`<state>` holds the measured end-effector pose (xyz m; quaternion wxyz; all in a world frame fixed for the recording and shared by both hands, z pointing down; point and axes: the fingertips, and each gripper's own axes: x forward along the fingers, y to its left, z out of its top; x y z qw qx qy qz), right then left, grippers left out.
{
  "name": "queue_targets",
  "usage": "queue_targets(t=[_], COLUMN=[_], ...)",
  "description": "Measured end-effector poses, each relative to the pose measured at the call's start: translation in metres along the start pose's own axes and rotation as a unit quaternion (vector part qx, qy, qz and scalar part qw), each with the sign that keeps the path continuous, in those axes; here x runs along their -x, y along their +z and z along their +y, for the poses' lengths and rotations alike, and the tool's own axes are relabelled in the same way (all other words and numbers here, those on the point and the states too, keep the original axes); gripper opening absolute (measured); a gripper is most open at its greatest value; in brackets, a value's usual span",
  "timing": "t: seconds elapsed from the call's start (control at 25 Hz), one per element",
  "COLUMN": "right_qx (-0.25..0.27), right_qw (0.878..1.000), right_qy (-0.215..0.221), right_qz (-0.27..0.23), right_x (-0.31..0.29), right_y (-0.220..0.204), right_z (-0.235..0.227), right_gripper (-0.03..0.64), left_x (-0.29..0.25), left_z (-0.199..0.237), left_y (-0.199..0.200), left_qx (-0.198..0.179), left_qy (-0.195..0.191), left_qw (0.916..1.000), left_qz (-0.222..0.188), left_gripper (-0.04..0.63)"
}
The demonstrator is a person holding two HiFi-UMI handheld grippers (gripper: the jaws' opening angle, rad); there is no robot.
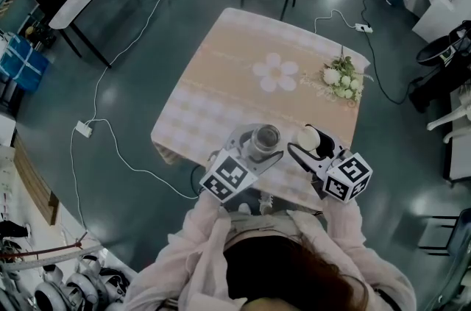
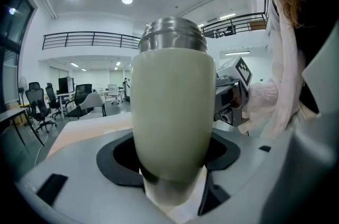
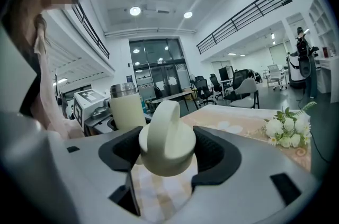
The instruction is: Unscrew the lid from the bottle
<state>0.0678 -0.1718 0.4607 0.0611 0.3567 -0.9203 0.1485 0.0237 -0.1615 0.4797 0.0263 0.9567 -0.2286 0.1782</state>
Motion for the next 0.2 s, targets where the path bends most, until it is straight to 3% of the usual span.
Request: queue_targets(t=[0.2], right_qx=[-0.003], right_qw=[1.0], right_qy=[0.003], right_qz=[0.001], right_x=[-0.0027], right_y=[-0.001], right_z=[-0.001], right_gripper=[0.308], left_x=[-0.0012], left_z=[0.0], left_y=[-0.0022], left_qx=[-0.009], left_qy=[-0.002], left_qw=[0.9999], left_qz=[0.008], left_gripper=[0.316])
